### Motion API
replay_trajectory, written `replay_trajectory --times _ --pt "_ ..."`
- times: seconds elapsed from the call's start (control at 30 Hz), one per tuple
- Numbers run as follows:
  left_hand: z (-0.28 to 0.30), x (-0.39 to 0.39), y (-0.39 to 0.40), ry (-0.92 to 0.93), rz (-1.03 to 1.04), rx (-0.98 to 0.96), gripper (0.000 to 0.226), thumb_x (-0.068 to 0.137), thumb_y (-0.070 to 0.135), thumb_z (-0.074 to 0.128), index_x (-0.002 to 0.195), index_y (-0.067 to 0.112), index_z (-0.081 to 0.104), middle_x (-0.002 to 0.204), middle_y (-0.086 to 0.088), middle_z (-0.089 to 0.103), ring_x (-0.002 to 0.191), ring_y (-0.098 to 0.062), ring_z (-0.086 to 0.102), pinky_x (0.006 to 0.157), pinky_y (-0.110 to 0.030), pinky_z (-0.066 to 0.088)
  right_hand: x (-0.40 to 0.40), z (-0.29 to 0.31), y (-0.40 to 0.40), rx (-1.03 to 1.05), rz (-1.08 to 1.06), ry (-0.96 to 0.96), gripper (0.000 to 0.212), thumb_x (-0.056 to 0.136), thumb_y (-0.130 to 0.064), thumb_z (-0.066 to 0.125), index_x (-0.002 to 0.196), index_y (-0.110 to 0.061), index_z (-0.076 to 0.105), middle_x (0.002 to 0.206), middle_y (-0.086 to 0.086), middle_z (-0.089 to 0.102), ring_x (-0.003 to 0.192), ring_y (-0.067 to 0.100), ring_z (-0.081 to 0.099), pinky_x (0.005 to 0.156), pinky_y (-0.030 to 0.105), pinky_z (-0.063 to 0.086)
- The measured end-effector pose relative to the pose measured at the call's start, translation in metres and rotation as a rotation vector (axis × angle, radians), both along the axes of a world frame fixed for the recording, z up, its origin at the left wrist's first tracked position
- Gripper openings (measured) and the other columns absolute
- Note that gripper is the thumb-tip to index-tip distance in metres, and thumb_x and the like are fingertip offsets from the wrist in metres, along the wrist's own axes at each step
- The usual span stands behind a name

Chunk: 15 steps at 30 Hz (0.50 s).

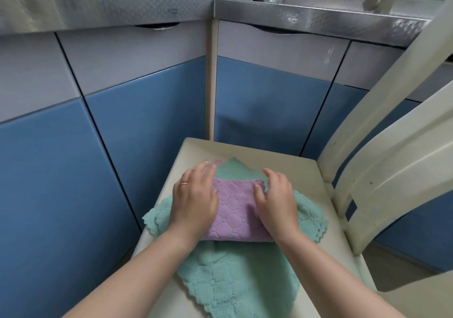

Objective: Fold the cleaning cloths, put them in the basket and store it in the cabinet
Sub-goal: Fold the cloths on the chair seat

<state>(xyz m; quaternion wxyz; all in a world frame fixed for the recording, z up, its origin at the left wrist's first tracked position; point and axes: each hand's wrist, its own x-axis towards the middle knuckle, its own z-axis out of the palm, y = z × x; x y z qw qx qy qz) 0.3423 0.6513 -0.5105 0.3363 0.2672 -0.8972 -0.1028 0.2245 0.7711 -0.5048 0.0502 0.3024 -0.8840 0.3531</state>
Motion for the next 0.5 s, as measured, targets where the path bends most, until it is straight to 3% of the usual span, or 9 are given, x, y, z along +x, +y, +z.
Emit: replay_trajectory --times 0.03,0.1,0.17,0.2,0.3,0.4,0.5 --pt "0.001 0.000 0.006 -0.076 -0.053 -0.154 0.049 0.079 0.017 0.043 0.125 0.010 0.057 0.131 -0.008 0.056 0.123 -0.028 0.052 0.099 -0.045 0.043 0.006 0.002 -0.001 -0.003 0.053 0.177 0.042 0.089 -0.024 0.045 0.127 -0.009 0.054 0.129 0.008 0.056 0.120 0.026 0.051 0.101 0.039 0.040" --pt "0.006 -0.002 0.019 -0.379 -0.152 -0.201 0.057 0.084 0.027 0.037 0.137 0.007 0.044 0.147 -0.010 0.040 0.139 -0.026 0.032 0.111 -0.052 0.028 0.021 0.000 -0.005 0.053 0.240 0.358 0.052 0.079 -0.031 0.045 0.123 -0.007 0.060 0.129 0.011 0.058 0.122 0.028 0.053 0.102 0.050 0.041" --pt "0.002 -0.004 0.020 -0.711 -0.176 -0.080 0.077 0.091 0.048 0.037 0.150 0.007 0.009 0.158 -0.006 0.005 0.147 -0.025 0.001 0.118 -0.050 0.002 0.035 -0.003 -0.010 0.248 0.446 0.269 0.074 0.074 -0.050 0.050 0.136 -0.010 0.048 0.143 0.007 0.045 0.137 0.026 0.036 0.111 0.052 0.024" --pt "-0.001 -0.005 0.019 -0.795 -0.160 -0.034 0.081 0.091 0.053 0.034 0.150 0.009 0.001 0.158 -0.006 -0.002 0.146 -0.024 -0.006 0.118 -0.048 -0.004 0.037 -0.005 -0.011 0.334 0.491 0.195 0.081 0.075 -0.058 0.042 0.143 -0.014 0.038 0.150 0.004 0.036 0.142 0.022 0.025 0.115 0.047 0.014" --pt "-0.010 -0.006 0.013 -0.751 -0.111 0.031 0.069 0.092 0.047 0.009 0.151 0.013 0.003 0.159 -0.005 -0.002 0.146 -0.022 -0.007 0.117 -0.044 -0.006 0.027 -0.022 -0.010 0.443 0.447 0.167 0.081 0.077 -0.051 -0.003 0.150 -0.024 0.020 0.157 -0.005 0.020 0.146 0.013 0.010 0.117 0.036 0.004" --pt "-0.014 -0.008 0.010 -0.709 -0.086 0.098 0.058 0.098 0.034 0.016 0.151 0.015 0.004 0.159 -0.004 -0.003 0.146 -0.020 -0.006 0.118 -0.041 -0.004 0.021 -0.029 -0.008 0.486 0.409 0.167 0.082 0.076 -0.050 -0.009 0.150 -0.026 0.018 0.158 -0.006 0.015 0.146 0.012 0.007 0.117 0.036 0.003" --pt "-0.015 -0.010 0.007 -0.687 -0.068 0.164 0.060 0.098 0.036 0.021 0.151 0.014 0.004 0.159 -0.004 -0.003 0.146 -0.018 -0.007 0.118 -0.040 -0.004 0.019 -0.028 -0.002 0.533 0.383 0.124 0.085 0.073 -0.055 -0.010 0.150 -0.028 0.013 0.159 -0.008 0.006 0.146 0.009 0.000 0.117 0.036 0.001"
